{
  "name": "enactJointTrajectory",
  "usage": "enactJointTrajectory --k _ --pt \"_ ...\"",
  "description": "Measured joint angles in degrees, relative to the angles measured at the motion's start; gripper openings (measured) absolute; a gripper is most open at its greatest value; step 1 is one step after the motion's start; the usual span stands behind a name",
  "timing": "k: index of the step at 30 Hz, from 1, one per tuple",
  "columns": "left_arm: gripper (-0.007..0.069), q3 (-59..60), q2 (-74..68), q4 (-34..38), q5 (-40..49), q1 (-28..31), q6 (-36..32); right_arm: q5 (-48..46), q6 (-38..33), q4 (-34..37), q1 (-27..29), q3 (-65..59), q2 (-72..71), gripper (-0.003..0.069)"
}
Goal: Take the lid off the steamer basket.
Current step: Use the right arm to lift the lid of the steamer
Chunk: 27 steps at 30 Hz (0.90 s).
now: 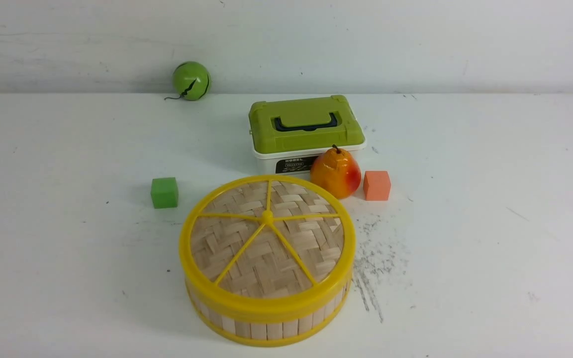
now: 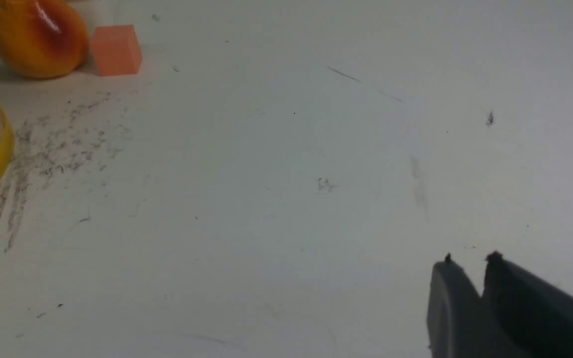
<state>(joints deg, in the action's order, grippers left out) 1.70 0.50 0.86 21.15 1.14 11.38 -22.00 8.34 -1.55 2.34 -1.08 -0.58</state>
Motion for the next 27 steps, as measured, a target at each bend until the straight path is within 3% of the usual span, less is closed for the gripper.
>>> enactJointTrajectory --k 27 --pt "0.0239 0.0 0.0 0.0 0.0 0.0 0.0 0.0 0.0 -0.3 0.0 0.0 0.0 0.0132"
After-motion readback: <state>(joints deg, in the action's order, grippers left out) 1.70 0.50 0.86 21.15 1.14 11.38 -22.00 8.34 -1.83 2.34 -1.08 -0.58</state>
